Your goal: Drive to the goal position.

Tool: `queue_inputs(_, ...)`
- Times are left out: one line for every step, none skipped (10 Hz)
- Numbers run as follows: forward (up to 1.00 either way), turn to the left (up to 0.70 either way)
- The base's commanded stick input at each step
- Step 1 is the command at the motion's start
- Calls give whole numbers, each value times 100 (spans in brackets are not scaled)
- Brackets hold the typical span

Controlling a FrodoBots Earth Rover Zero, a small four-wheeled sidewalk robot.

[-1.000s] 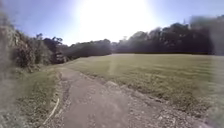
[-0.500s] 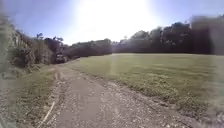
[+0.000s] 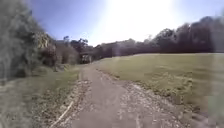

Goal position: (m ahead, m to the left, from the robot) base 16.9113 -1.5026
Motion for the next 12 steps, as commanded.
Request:
queue_inputs(30,0)
queue_inputs(30,0)
queue_inputs(30,-1)
queue_inputs(30,-38)
queue_inputs(30,-60)
queue_inputs(30,-60)
queue_inputs(30,-60)
queue_inputs(30,-55)
queue_inputs(30,-15)
queue_inputs(30,0)
queue_inputs(30,0)
queue_inputs(30,0)
